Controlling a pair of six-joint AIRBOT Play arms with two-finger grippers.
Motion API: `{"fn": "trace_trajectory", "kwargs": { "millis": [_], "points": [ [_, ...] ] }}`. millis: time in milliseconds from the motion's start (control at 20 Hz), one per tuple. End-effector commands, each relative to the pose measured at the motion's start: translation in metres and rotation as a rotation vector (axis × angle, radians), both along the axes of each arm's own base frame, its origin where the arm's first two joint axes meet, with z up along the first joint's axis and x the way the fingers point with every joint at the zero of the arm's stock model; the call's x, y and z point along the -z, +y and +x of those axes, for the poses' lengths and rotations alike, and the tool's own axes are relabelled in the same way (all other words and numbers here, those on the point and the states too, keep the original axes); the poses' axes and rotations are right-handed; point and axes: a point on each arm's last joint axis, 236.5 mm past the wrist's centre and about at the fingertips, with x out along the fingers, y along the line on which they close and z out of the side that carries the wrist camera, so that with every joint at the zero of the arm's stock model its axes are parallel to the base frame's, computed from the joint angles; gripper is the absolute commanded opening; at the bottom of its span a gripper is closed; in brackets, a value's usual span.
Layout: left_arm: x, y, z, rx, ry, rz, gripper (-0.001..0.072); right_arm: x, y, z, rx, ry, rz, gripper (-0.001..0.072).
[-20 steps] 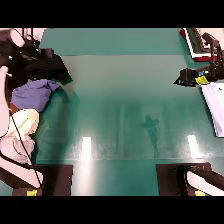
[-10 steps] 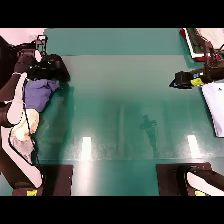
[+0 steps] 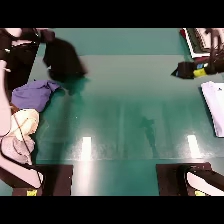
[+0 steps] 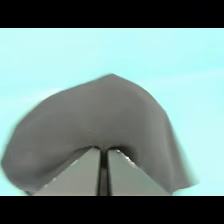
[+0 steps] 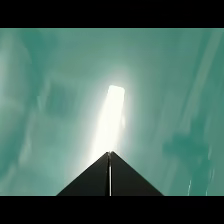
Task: Fold the shirts.
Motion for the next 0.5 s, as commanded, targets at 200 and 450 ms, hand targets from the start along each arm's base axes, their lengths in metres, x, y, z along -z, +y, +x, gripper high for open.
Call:
{"fn": "trace_trajectory", "kwargs": {
  "millis": [200,450],
  "points": [
    [-0.229,-0.163,-0.226,0.639,-0.395,-0.184,0.0027,-0.132,-0.048,0.027,0.137,-0.357,-0.007,0.0022],
    [-0.245,-0.206,-0.283,0.776,-0.39,-0.271,0.0026,-0.17,-0.069,0.012,0.169,-0.414,-0.037,0.0023]
  ]
}}
